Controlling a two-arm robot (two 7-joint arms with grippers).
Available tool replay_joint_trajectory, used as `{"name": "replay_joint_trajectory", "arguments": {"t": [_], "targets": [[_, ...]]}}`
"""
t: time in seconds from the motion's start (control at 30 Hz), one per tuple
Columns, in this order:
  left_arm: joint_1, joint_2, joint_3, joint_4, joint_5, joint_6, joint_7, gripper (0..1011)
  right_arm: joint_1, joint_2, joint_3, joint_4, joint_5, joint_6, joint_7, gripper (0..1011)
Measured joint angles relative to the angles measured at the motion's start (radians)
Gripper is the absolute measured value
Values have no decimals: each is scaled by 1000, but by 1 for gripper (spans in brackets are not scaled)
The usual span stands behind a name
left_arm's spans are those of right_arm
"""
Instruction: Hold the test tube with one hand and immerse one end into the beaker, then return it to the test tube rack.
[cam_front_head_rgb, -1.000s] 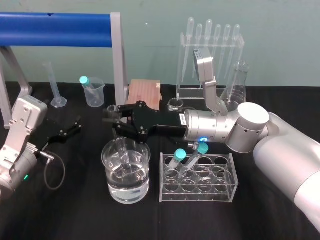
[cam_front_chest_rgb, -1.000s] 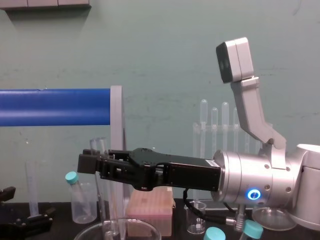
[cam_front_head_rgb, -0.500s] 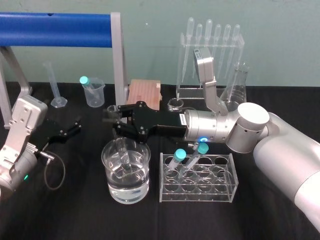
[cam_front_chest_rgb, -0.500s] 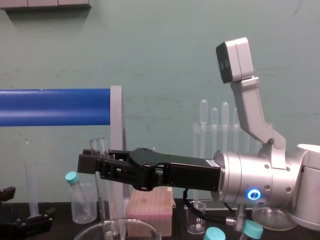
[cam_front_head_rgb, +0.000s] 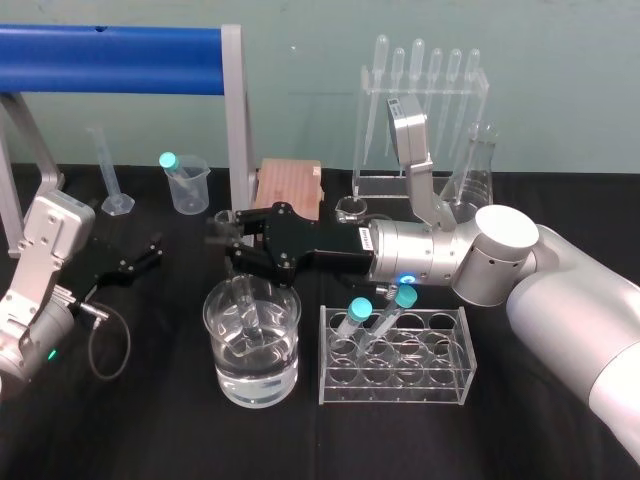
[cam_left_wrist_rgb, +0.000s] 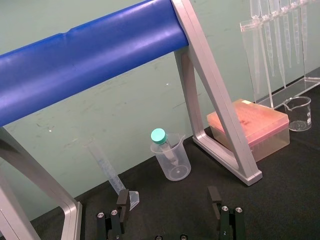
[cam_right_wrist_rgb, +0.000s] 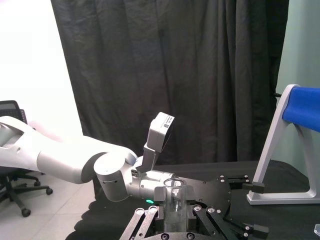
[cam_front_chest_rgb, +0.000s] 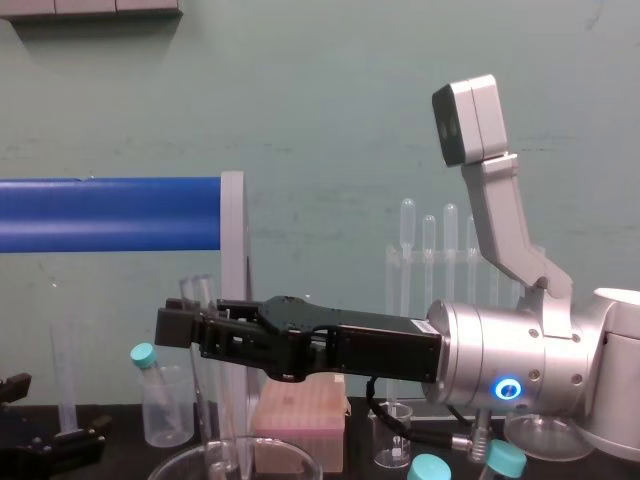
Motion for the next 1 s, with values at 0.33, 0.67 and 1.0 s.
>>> {"name": "replay_joint_trajectory", "arguments": {"t": [0.33,0.67,1.0], "targets": [[0,0,0,0,0,0,0,1000,0,0,0,0,0,0,0,242],[0,0,0,0,0,0,0,1000,0,0,0,0,0,0,0,242],[0,0,0,0,0,0,0,1000,0,0,0,0,0,0,0,242]]}}
